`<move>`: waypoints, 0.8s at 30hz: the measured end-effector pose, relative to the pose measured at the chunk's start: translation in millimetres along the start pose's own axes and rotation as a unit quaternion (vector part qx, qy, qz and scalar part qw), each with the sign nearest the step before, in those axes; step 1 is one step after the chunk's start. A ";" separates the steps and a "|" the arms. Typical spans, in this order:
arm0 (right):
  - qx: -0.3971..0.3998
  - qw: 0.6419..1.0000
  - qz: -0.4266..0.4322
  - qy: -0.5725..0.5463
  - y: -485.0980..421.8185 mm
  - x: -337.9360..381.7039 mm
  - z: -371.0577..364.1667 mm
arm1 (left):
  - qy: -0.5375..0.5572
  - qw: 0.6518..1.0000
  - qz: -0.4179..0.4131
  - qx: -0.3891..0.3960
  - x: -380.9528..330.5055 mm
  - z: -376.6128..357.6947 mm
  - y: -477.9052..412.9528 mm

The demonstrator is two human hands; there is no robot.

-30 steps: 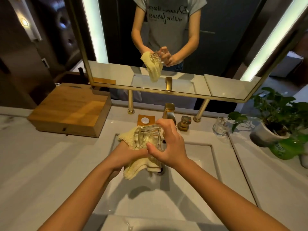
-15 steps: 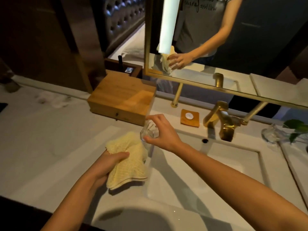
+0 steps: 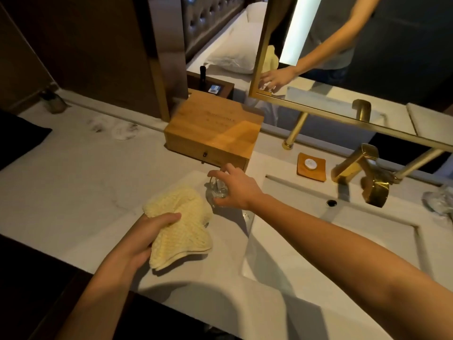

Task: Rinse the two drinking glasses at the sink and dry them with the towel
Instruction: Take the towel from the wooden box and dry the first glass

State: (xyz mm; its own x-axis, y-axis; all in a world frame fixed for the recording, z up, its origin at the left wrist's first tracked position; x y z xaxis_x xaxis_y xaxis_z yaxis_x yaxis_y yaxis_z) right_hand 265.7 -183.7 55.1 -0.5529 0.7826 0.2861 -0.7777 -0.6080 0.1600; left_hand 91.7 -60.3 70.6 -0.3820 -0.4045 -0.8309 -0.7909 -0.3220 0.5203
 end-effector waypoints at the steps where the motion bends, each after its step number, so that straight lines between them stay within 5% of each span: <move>1: 0.022 1.000 -0.008 0.003 -1.0 -0.5 -1.6 | 0.002 1.000 -0.002 0.003 -1.3 -1.0 1.0; 4: 0.092 0.996 -0.020 -0.006 1.2 -1.6 3.6 | 0.005 0.999 -0.014 0.029 -8.6 -8.8 4.3; 8: -0.014 0.969 -0.012 -0.246 30.3 -9.7 54.4 | 0.046 0.994 -0.027 0.098 -26.0 -35.9 17.1; 10: -0.004 0.892 -0.084 -0.445 57.0 -26.4 63.2 | 0.079 0.986 -0.025 0.143 -33.6 -57.9 25.9; 12: 0.126 0.766 -0.158 -0.610 86.4 -37.3 44.2 | 0.118 0.971 -0.007 0.206 -35.6 -87.7 32.2; 14: 0.236 0.648 -0.176 -0.702 118.4 -43.4 26.4 | 0.129 0.960 0.015 0.248 -29.9 -120.2 34.3; 16: 0.274 0.572 -0.162 -0.756 144.5 -56.4 20.8 | 0.110 0.959 0.051 0.257 -16.6 -151.0 33.8; 20: 0.206 0.524 -0.168 -0.809 185.8 -111.6 32.2 | 0.061 0.949 0.113 0.289 18.8 -206.0 35.3; 24: 0.111 0.554 -0.223 -0.794 229.5 -186.7 40.3 | 0.026 0.932 0.161 0.323 58.2 -254.6 34.8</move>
State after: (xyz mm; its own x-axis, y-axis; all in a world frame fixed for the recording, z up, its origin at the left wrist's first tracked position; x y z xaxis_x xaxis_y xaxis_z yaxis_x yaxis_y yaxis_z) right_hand 202.5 -474.7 76.5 0.7773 -0.1366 0.6142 -0.5778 -0.5414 0.6108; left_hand 163.6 -313.0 90.5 -0.6387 -0.4383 -0.6324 -0.7688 0.3983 0.5003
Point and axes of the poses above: each hand's wrist, its own y-axis away from the middle knuckle, its own z-axis out of the back of the hand, x = y × z, the point moved 7 cm from there along -y, towards the middle knuckle, and after that the axes turned 8 degrees about -z, right-handed, at the moved point
